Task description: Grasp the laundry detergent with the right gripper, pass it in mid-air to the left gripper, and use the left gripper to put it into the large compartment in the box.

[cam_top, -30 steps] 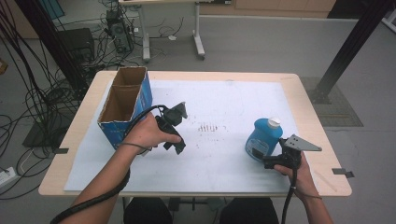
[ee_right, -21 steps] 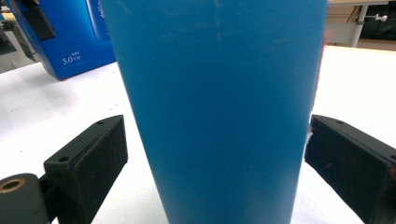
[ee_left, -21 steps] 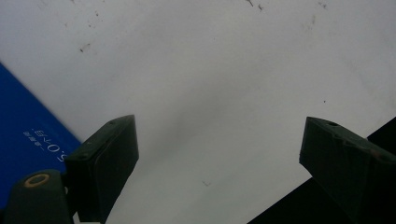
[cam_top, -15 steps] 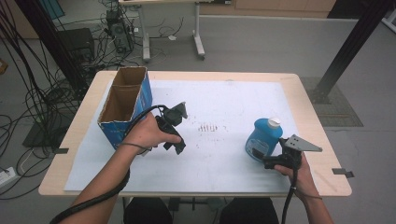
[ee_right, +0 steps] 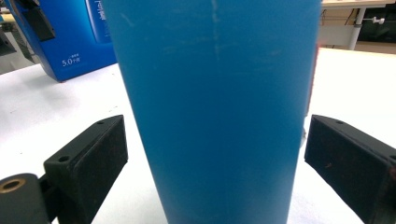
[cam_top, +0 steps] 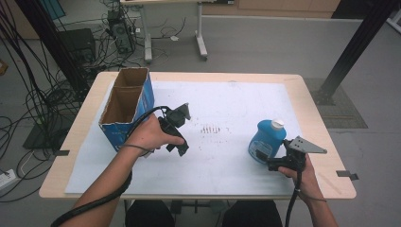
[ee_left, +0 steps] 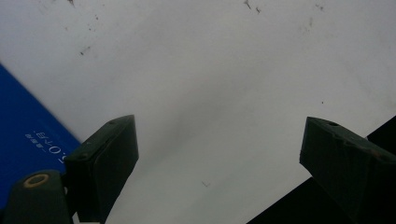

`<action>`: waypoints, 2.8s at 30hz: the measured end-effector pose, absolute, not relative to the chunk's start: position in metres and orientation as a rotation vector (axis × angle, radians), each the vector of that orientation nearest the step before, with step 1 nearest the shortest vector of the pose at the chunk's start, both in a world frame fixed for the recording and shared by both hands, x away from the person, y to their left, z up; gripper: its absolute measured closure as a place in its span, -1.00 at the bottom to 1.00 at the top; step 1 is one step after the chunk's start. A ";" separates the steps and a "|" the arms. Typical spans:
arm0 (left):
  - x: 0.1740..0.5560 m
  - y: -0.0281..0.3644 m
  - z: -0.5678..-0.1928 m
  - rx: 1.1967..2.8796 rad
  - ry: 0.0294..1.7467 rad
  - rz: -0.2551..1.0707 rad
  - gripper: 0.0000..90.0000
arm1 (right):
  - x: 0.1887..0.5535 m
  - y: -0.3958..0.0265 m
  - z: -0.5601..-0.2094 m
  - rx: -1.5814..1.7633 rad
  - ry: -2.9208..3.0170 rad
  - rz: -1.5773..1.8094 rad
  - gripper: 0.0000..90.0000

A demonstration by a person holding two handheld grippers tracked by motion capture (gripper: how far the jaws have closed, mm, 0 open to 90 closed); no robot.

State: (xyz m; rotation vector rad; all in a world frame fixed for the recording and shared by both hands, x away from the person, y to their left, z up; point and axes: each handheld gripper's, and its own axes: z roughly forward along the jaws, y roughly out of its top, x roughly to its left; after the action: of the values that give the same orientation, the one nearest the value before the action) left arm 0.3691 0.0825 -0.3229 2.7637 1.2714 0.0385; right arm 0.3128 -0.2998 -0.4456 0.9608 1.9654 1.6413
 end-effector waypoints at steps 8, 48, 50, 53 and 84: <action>0.369 0.082 -0.322 2.763 1.272 0.040 -0.74 | 0.313 -0.300 -0.445 0.960 1.961 1.642 -0.88; 0.368 0.082 -0.324 2.763 1.268 0.033 -0.73 | 0.314 -0.298 -0.444 0.966 1.950 1.639 -0.88; 0.368 0.082 -0.325 2.763 1.270 0.034 -0.73 | 0.314 -0.298 -0.445 0.966 1.947 1.639 -0.89; 0.368 0.081 -0.325 2.766 1.266 0.032 -0.74 | 0.314 -0.298 -0.445 0.966 1.947 1.641 -0.89; 0.368 0.080 -0.325 2.768 1.267 0.035 -0.73 | 0.316 -0.295 -0.443 0.935 1.946 1.652 -0.53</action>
State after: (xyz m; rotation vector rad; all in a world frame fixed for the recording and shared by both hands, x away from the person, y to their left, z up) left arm 0.3684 0.0803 -0.3247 2.7680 1.2674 0.0346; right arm 0.3159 -0.2947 -0.4427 0.9349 1.9460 1.6521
